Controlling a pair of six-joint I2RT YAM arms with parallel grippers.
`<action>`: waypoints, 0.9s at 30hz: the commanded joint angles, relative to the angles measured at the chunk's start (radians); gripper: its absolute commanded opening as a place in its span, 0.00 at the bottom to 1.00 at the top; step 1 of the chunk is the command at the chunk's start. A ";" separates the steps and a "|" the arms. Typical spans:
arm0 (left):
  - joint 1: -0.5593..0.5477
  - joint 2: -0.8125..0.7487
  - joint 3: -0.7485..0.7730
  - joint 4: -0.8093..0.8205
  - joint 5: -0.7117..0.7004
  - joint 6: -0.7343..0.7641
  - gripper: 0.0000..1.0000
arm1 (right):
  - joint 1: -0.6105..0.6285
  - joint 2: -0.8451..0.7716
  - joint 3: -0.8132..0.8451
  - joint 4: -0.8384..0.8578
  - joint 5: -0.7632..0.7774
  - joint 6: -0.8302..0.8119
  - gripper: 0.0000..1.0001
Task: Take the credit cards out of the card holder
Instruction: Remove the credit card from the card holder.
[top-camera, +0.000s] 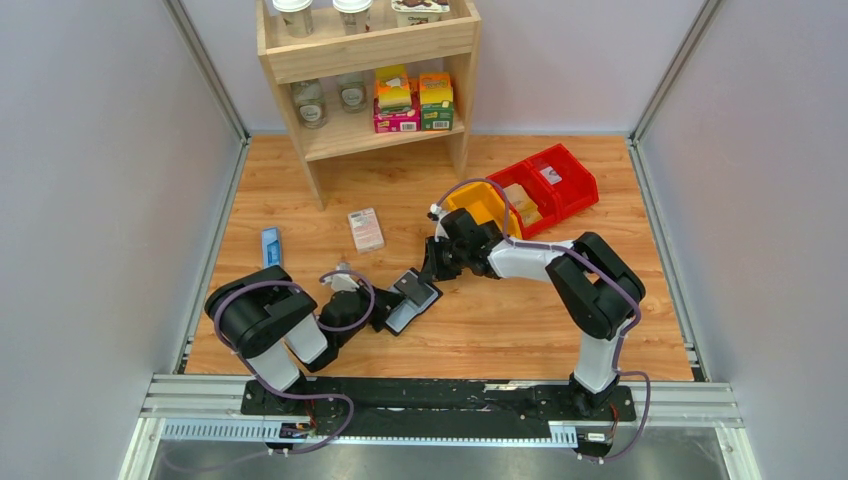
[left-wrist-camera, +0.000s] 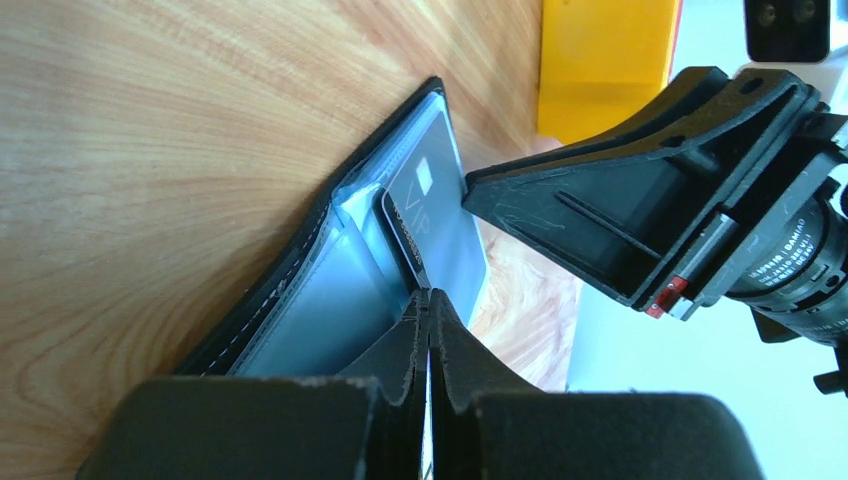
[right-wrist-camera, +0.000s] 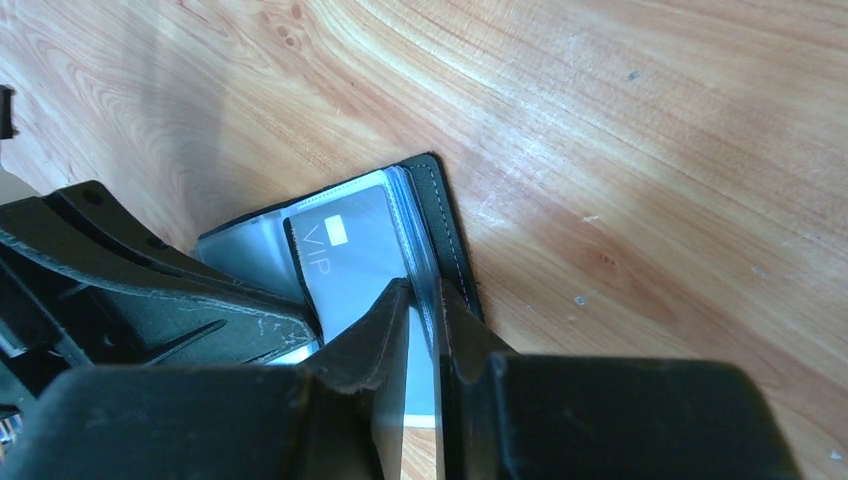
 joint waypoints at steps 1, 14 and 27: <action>-0.008 0.057 -0.073 0.159 0.029 -0.083 0.00 | 0.008 0.058 -0.024 -0.099 0.016 0.013 0.14; -0.009 -0.092 -0.061 -0.110 0.024 -0.081 0.00 | 0.006 0.024 -0.044 -0.085 0.036 0.019 0.14; -0.009 -0.485 0.168 -0.962 0.022 0.068 0.00 | 0.006 0.009 -0.045 -0.093 0.053 0.019 0.14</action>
